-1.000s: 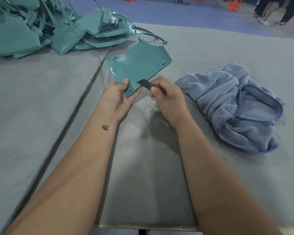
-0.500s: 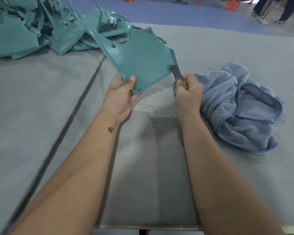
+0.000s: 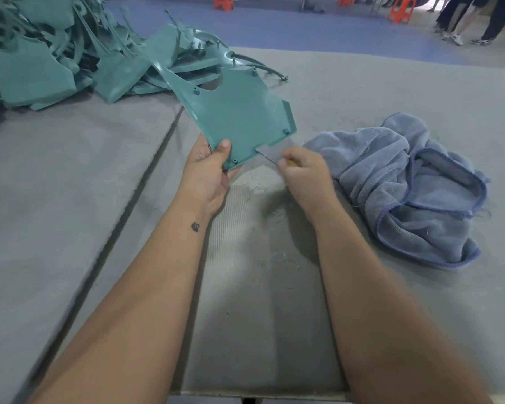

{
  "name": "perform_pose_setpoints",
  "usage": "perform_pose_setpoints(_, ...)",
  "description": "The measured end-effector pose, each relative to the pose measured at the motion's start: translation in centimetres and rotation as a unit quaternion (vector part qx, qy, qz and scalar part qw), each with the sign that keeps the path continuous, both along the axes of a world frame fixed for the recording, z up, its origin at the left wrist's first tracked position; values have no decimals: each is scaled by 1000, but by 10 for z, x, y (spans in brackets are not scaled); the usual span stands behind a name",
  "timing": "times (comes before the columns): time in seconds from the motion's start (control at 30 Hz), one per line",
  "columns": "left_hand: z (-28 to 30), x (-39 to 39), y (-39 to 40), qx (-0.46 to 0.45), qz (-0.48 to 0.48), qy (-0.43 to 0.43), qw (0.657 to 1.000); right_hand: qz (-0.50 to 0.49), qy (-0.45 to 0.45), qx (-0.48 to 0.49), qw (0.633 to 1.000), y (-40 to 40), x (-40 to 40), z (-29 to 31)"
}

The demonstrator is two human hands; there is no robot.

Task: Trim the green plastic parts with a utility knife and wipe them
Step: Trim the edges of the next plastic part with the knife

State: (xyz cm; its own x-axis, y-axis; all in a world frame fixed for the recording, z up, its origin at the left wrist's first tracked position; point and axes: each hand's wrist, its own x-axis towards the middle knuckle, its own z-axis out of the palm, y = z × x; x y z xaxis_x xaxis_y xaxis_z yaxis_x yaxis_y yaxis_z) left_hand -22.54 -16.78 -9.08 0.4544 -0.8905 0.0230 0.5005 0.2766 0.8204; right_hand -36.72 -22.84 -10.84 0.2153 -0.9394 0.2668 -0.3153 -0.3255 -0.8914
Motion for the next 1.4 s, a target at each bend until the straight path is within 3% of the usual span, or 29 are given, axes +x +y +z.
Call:
perform_pose_setpoints(0.17, -1, 1, 0, -10, -7, 17, 1000, -46, -136, 33, 989, 2, -4, 7)
perform_pose_setpoints(0.33, -1, 2, 1, -16, -29, 10, 999, -17, -61, 15, 998, 2, 0, 3)
perform_pose_setpoints(0.57, -1, 2, 1, -7, -25, 5, 1000, 12, -30, 9, 999, 3, -2, 4)
perform_pose_setpoints(0.7, 0, -1, 1, -20, -30, -3, 999, 50, 52, -13, 997, 9, 2, 8)
perform_pose_setpoints(0.8, 0, -1, 0, -26, -29, 17, 999, 58, 23, -4, 998, 12, 1, 11)
perform_pose_setpoints(0.9, -1, 0, 0, -27, -34, 41, 998, 22, -81, 25, 996, 11, -3, 13)
perform_pose_setpoints(0.97, -2, 1, -1, -30, -38, 51, 998, 22, -44, 7, 999, 12, -2, 12)
perform_pose_setpoints(1.13, -2, 1, -1, -40, -25, 78, 996, 80, 155, -57, 983, 11, 5, 7)
perform_pose_setpoints(1.2, -1, 1, -1, -40, -14, 90, 995, 91, 183, -79, 976, 12, 6, 7)
perform_pose_setpoints(1.27, 0, 1, -1, -39, -10, 87, 995, 95, 137, -67, 984, 13, 5, 8)
perform_pose_setpoints(1.4, 1, 6, 2, -12, -6, 35, 999, 33, -108, 30, 993, 14, 1, 15)
